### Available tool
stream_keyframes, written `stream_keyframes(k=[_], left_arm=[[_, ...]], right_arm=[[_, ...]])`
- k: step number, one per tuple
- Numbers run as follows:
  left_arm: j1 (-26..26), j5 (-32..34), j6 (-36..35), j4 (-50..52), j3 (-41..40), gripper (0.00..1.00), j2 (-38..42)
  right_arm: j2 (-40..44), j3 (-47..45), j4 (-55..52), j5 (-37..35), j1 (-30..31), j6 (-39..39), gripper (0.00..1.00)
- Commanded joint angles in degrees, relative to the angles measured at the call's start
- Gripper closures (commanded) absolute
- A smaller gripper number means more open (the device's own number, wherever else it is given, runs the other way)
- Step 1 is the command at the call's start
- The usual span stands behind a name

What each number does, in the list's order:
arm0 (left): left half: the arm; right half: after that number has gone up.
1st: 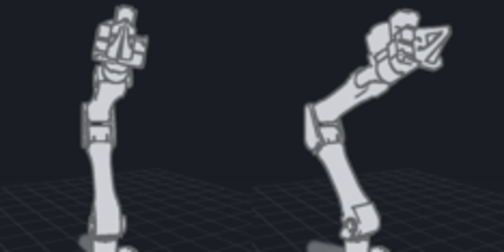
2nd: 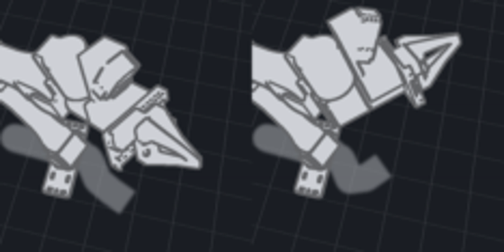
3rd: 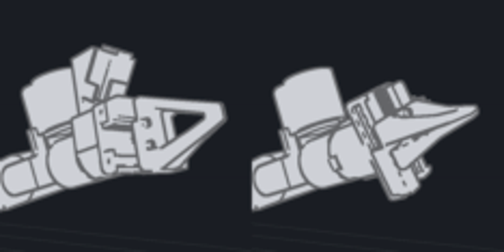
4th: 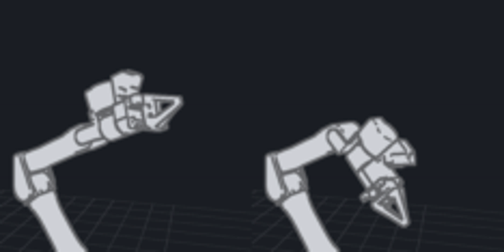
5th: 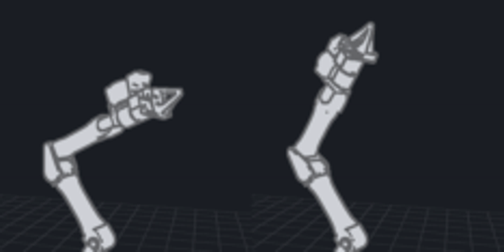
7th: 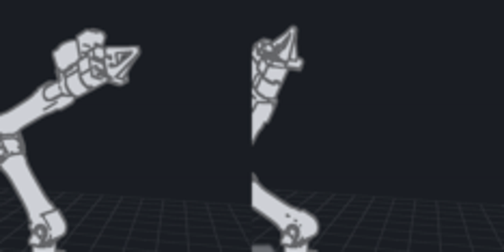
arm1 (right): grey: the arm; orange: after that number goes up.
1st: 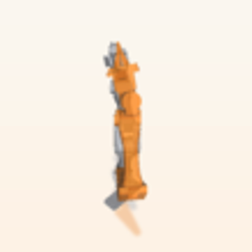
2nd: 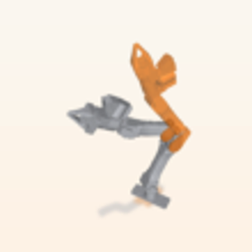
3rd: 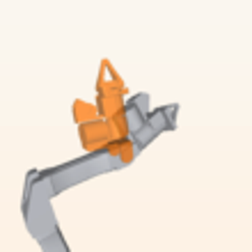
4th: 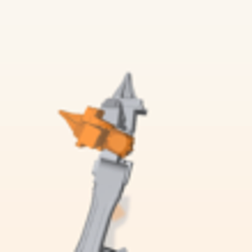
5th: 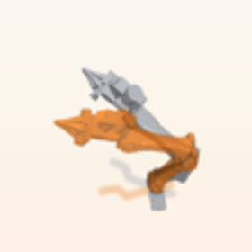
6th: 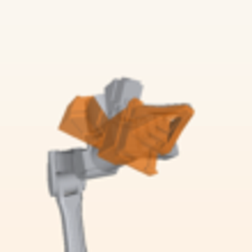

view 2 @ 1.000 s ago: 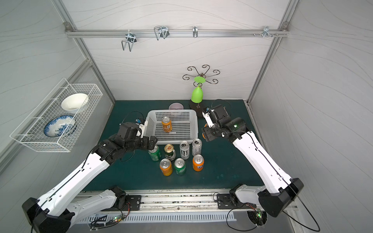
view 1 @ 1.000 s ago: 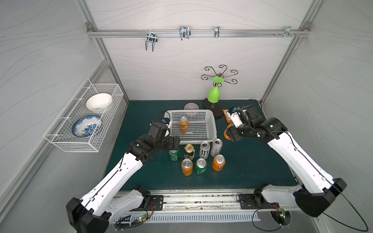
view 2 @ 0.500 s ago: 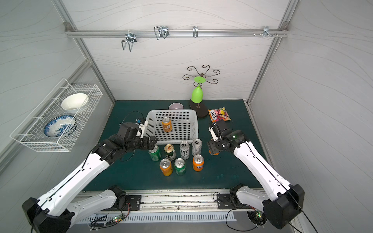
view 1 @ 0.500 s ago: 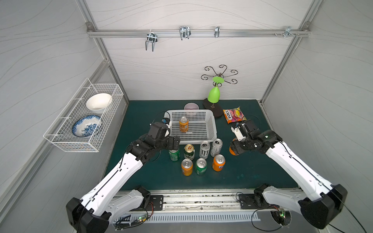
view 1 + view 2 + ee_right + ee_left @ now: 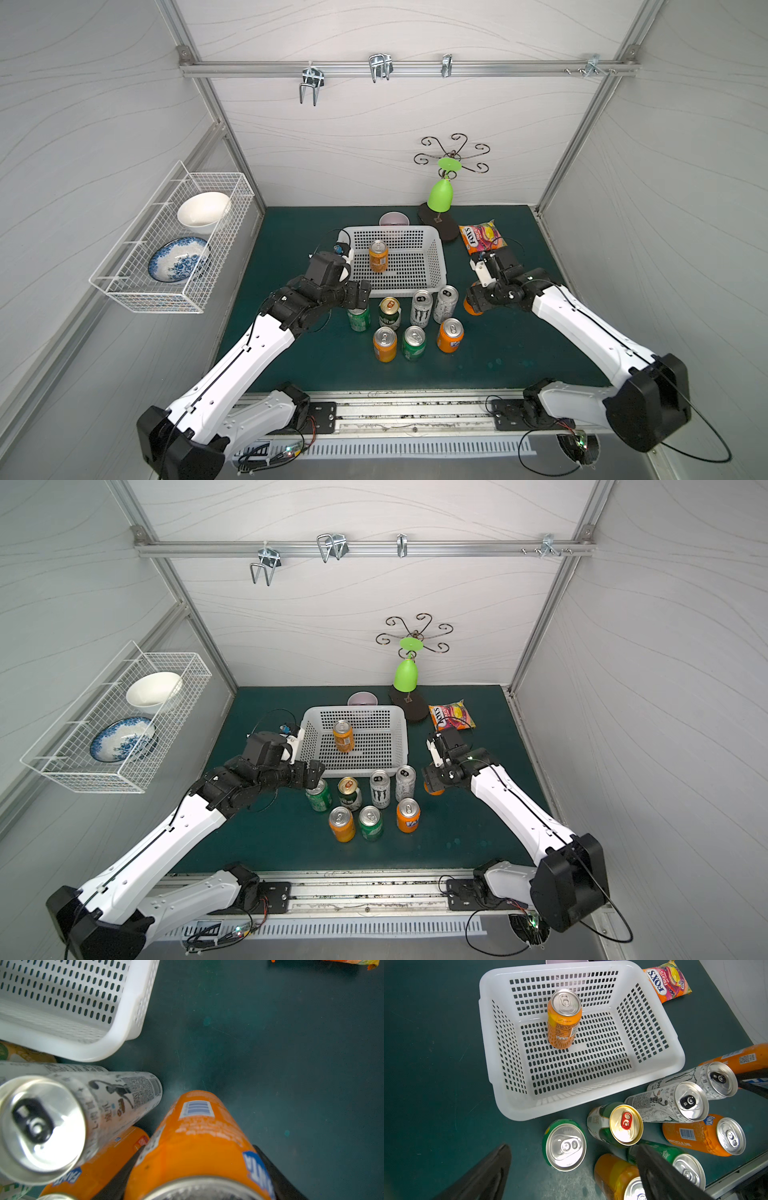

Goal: Take out the drinks from the basket
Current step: Place the drink at the center of the board.

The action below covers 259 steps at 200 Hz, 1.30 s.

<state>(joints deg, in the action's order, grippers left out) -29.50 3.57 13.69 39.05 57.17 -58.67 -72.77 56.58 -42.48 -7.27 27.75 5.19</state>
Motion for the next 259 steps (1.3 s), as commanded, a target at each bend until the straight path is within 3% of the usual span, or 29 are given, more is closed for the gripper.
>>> stream_keyframes(k=[1, 216, 259], left_arm=[[0.23, -0.3, -0.51, -1.25, 0.97, 0.02, -0.21], [0.23, -0.41, -0.68, -1.34, 1.32, 0.02, -1.0], [0.23, -0.32, -0.69, -1.25, 1.28, 0.02, -1.14]], right_arm=[[-1.39, -0.1, 4.1, -1.34, -0.33, 1.22, 0.38], [-5.91, -6.46, 11.27, 1.14, -0.77, 3.43, 0.35], [-6.36, -6.85, 10.93, 1.09, -0.69, 3.01, 0.26]])
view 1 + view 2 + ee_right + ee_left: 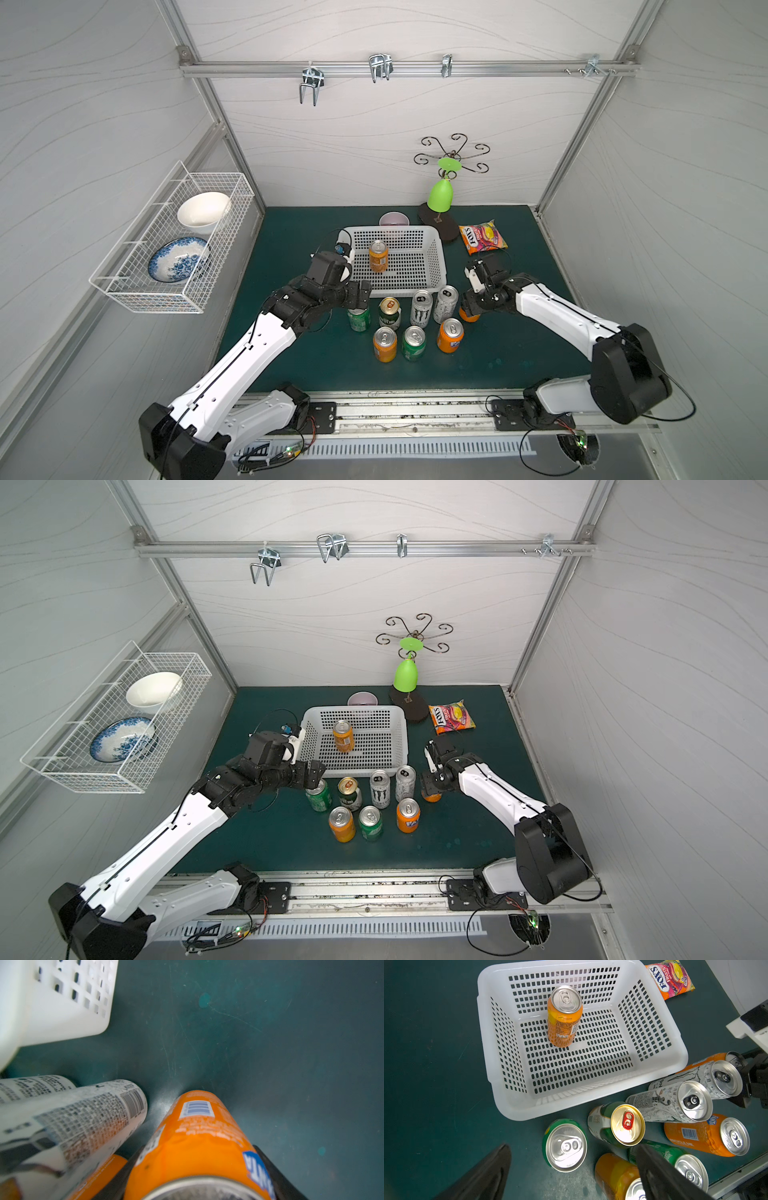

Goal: Take out the drinks from the basket
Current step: Place the drink at the center of the board.

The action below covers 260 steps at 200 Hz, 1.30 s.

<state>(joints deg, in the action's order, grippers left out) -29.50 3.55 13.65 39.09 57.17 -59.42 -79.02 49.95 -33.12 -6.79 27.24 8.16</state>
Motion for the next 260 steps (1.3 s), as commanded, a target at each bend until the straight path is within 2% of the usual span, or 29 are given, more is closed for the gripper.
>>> stream_keyframes(k=[1, 70, 142, 212, 260], left_arm=[[0.23, -0.3, -0.64, -1.3, 1.28, 0.02, -0.37], [0.23, 0.46, -0.46, -1.99, 1.81, 0.02, -1.67], [0.23, 0.93, -1.67, -2.1, 5.16, 0.01, -3.72], [0.84, 2.15, -4.18, -2.56, 10.85, 0.01, -10.7], [2.79, -0.1, -5.41, -3.68, 15.8, 0.02, -16.85]], right_arm=[[-0.05, -0.22, 1.57, 0.58, -0.18, 0.02, 0.26], [2.0, 1.23, -0.5, 1.51, -0.25, -0.37, 0.16], [8.87, 5.18, -6.54, 1.16, -0.7, -0.55, 0.06], [19.42, 8.4, -11.92, 3.64, -5.5, -2.84, 0.01], [23.68, 8.24, -11.62, 4.34, -7.62, -2.76, 0.01]])
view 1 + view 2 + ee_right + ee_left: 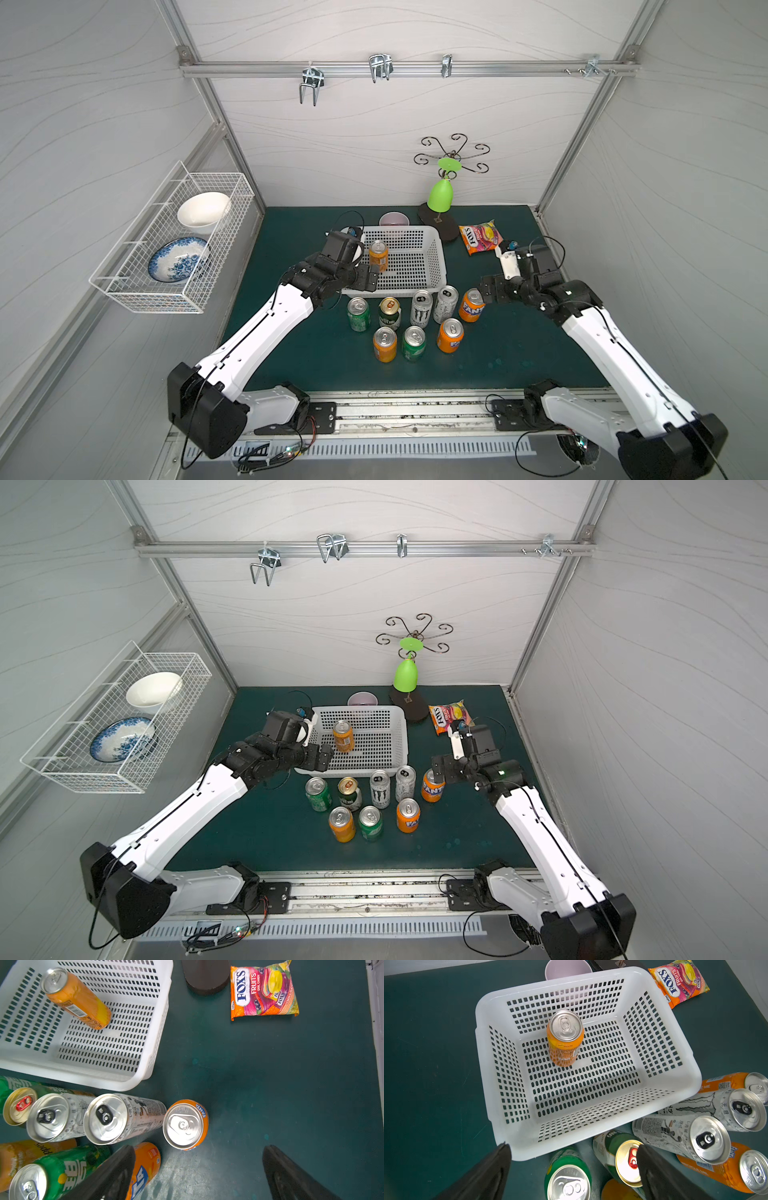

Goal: Take out the drinks from the basket
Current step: Place the drink at the center of the board, then pick up the drink from the basket.

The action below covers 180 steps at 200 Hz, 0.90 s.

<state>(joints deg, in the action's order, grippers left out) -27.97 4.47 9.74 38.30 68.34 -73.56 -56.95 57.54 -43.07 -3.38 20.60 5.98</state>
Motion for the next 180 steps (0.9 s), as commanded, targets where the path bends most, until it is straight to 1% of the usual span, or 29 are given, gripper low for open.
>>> stream_keyframes(k=[1, 56, 88, 180], left_arm=[[1.3, -1.07, -1.53, -2.89, 4.75, 0.02, -2.85], [4.79, -4.69, -3.09, -3.33, 11.7, 0.02, -12.18], [5.38, -5.85, -4.46, -1.82, 16.7, 0.02, -18.77], [5.47, -4.79, -5.38, 0.59, 28.04, 0.02, -34.17]], right_arm=[[1.63, 0.6, -1.67, 0.92, -1.03, -0.59, 0.01], [3.06, 0.03, -1.23, -0.12, -1.79, -0.67, 0.01], [2.98, -0.12, -1.24, -0.67, -2.12, -0.8, 0.01], [3.73, -0.67, -0.87, -0.63, -2.31, -0.84, 0.01]])
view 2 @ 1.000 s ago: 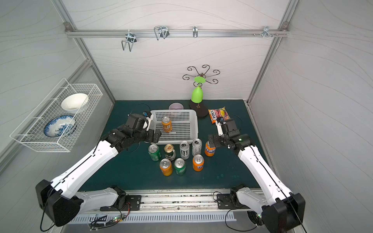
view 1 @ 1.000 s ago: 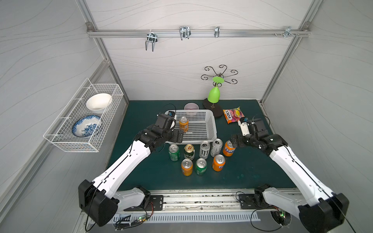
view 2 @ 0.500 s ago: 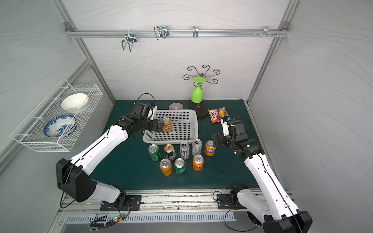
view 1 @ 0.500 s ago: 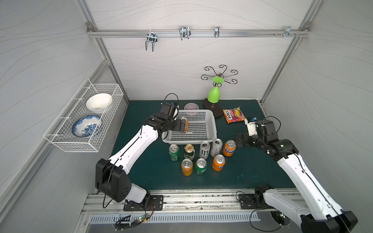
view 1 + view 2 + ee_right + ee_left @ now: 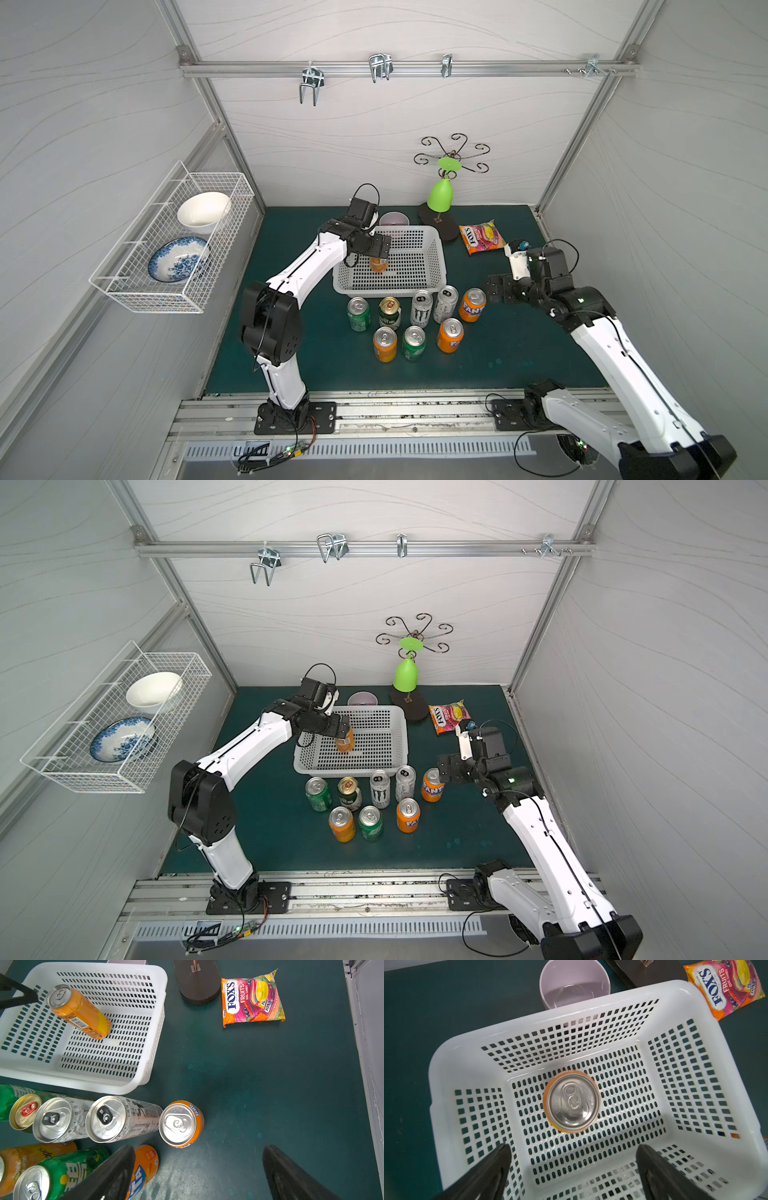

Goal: Take out the drinks from the basket
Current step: Pick up the drink from the basket.

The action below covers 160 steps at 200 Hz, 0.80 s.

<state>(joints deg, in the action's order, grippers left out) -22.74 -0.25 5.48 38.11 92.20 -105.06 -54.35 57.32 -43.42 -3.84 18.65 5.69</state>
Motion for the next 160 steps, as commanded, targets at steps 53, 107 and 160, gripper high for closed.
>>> stream_keyframes(k=[53, 107, 160], left_arm=[[0.24, -1.52, -1.5, 2.41, 8.05, 0.04, -9.29], [0.24, 0.09, -0.97, 2.32, 9.84, 0.08, -13.87], [0.16, 0.5, -0.47, 2.67, 11.76, 0.17, -16.92]], right_arm=[[1.4, -0.76, -0.35, -0.04, -0.32, -0.6, 0.01], [1.52, -0.89, -0.2, -0.16, -0.37, -0.68, 0.01], [1.65, -1.06, -0.21, -0.04, -0.42, -0.7, 0.01]])
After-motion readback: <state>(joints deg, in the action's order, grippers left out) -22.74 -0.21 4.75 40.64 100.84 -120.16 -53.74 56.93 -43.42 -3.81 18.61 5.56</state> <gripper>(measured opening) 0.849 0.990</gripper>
